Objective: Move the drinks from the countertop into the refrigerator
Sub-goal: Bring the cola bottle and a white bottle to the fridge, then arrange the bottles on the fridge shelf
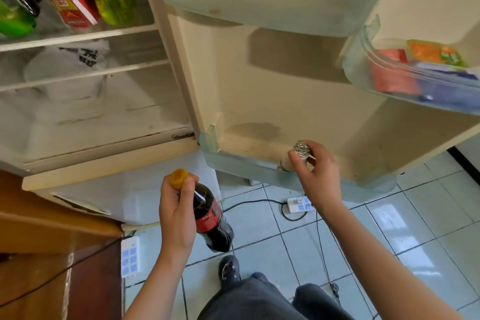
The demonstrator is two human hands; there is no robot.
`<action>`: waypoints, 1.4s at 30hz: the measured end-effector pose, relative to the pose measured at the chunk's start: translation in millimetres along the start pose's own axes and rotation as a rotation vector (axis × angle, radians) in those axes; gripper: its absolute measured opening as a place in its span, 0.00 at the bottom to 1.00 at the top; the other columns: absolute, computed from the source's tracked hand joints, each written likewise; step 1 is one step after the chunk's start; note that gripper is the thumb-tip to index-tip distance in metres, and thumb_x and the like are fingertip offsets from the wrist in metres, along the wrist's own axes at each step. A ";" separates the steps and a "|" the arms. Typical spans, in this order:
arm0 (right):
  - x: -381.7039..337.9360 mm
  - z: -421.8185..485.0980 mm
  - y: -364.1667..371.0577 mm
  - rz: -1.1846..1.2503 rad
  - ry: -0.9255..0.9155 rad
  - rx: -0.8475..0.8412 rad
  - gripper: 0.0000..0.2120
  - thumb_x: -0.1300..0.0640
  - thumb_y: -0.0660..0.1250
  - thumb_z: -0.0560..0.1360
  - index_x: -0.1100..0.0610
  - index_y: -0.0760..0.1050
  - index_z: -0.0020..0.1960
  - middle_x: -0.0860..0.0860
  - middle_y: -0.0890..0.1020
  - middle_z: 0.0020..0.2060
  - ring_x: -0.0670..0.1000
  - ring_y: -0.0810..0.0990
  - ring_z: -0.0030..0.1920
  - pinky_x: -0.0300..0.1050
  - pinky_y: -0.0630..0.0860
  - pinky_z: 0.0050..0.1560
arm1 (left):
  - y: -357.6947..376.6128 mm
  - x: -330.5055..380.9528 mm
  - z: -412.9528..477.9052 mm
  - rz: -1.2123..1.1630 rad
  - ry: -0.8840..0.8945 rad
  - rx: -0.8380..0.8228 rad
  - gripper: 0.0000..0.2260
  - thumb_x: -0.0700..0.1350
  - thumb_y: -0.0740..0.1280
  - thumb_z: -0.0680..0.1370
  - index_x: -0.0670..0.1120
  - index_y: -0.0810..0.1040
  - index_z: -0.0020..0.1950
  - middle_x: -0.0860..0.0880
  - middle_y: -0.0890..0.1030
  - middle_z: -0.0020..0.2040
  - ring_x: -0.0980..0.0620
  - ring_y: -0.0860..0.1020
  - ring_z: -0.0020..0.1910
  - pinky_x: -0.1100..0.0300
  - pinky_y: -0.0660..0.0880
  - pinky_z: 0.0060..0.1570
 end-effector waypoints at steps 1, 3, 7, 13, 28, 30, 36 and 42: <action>0.3 0.7 -0.5 0.004 0.009 -0.017 0.12 0.52 0.68 0.74 0.52 0.75 0.57 0.43 0.78 0.49 0.45 0.77 0.51 0.29 0.69 0.49 | -0.6 -0.6 -2.7 0.000 -0.004 0.008 0.06 0.62 0.62 0.69 0.64 0.76 0.41 0.57 0.79 0.43 0.58 0.76 0.44 0.58 0.71 0.50; -0.2 1.8 -0.9 0.019 0.045 -0.051 0.15 0.51 0.68 0.74 0.52 0.75 0.60 0.44 0.78 0.51 0.46 0.77 0.54 0.32 0.69 0.51 | -2.1 -0.5 -8.8 -0.004 -0.013 0.022 0.05 0.62 0.62 0.69 0.65 0.76 0.41 0.57 0.79 0.43 0.59 0.76 0.43 0.60 0.72 0.49; -5.9 -2.7 -0.2 0.044 0.113 -0.040 0.24 0.49 0.67 0.75 0.54 0.69 0.68 0.48 0.74 0.62 0.47 0.72 0.63 0.43 0.69 0.62 | -9.7 -2.3 -23.2 -0.005 -0.037 0.070 0.06 0.62 0.62 0.68 0.64 0.75 0.41 0.57 0.78 0.44 0.57 0.76 0.45 0.59 0.71 0.51; -38.1 -22.1 5.6 0.014 -0.223 0.152 0.16 0.60 0.65 0.74 0.61 0.72 0.61 0.54 0.75 0.57 0.49 0.71 0.58 0.47 0.69 0.60 | -29.7 3.2 -45.0 0.032 -0.047 0.216 0.15 0.62 0.61 0.68 0.54 0.74 0.45 0.50 0.76 0.47 0.54 0.75 0.47 0.60 0.71 0.49; -105.1 -48.4 104.4 0.134 -0.285 -0.419 0.11 0.64 0.64 0.75 0.49 0.74 0.52 0.35 0.75 0.47 0.37 0.73 0.46 0.22 0.64 0.47 | -137.7 5.0 -52.7 0.065 -0.040 0.493 0.09 0.60 0.61 0.69 0.59 0.76 0.42 0.58 0.79 0.40 0.59 0.79 0.39 0.64 0.76 0.34; -115.4 -41.9 119.6 0.132 -0.280 -0.413 0.11 0.63 0.64 0.75 0.50 0.74 0.52 0.39 0.77 0.47 0.35 0.74 0.47 0.22 0.64 0.47 | -151.3 4.0 -36.8 0.047 -0.021 0.511 0.09 0.60 0.61 0.69 0.59 0.76 0.41 0.59 0.79 0.40 0.60 0.79 0.39 0.61 0.75 0.38; -166.1 -15.6 183.0 0.179 -0.322 -0.305 0.11 0.65 0.65 0.74 0.50 0.75 0.51 0.45 0.79 0.47 0.34 0.75 0.49 0.24 0.67 0.45 | -198.1 16.9 46.8 0.024 0.070 0.422 0.11 0.63 0.62 0.68 0.60 0.77 0.42 0.58 0.80 0.41 0.58 0.78 0.43 0.59 0.74 0.45; -241.9 18.0 258.9 0.154 -0.433 -0.213 0.11 0.66 0.65 0.73 0.53 0.76 0.50 0.44 0.78 0.44 0.37 0.75 0.47 0.24 0.66 0.48 | -246.7 80.3 156.2 -0.009 0.298 0.248 0.10 0.56 0.63 0.73 0.50 0.75 0.43 0.56 0.79 0.40 0.60 0.77 0.40 0.71 0.73 0.42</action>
Point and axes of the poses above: each hand's wrist, its own z-axis towards the middle knuckle, its own y-axis out of the palm, x = y × z, the point moved 1 cm from there along z, towards the middle knuckle
